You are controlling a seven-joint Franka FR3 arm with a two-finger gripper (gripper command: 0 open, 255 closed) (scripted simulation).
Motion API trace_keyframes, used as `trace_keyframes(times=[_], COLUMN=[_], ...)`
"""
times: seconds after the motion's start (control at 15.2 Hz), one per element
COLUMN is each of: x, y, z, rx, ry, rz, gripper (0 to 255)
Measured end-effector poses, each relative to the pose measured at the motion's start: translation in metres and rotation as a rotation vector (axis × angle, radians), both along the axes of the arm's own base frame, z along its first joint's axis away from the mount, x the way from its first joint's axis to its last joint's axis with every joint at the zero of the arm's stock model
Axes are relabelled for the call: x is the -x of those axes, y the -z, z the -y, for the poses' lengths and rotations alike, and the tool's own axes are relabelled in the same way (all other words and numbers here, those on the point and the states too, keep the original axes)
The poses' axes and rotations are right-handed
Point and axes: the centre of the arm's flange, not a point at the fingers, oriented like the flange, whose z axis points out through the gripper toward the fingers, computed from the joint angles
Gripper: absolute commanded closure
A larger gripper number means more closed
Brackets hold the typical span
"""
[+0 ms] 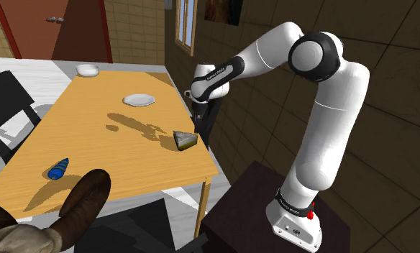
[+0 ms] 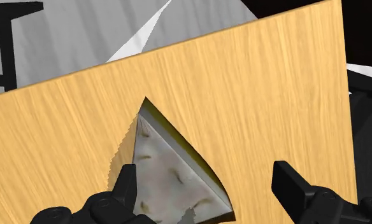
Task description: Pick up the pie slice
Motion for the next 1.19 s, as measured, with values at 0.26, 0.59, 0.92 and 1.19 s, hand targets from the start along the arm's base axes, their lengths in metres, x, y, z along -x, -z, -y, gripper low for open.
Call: trace_keyframes(times=[0.26, 0.59, 0.92, 1.19], x=[-0.034, -0.048, -0.05, -0.05], y=[0.041, 0.075, 0.1, 0.101], z=[-0.002, -0.004, -0.005, -0.005], rx=[0.012, 0.017, 0.017, 0.018], ry=[-0.083, -0.122, -0.124, -0.123], rz=[-0.004, -0.006, -0.006, -0.004], gripper=[0, 0, 255, 255])
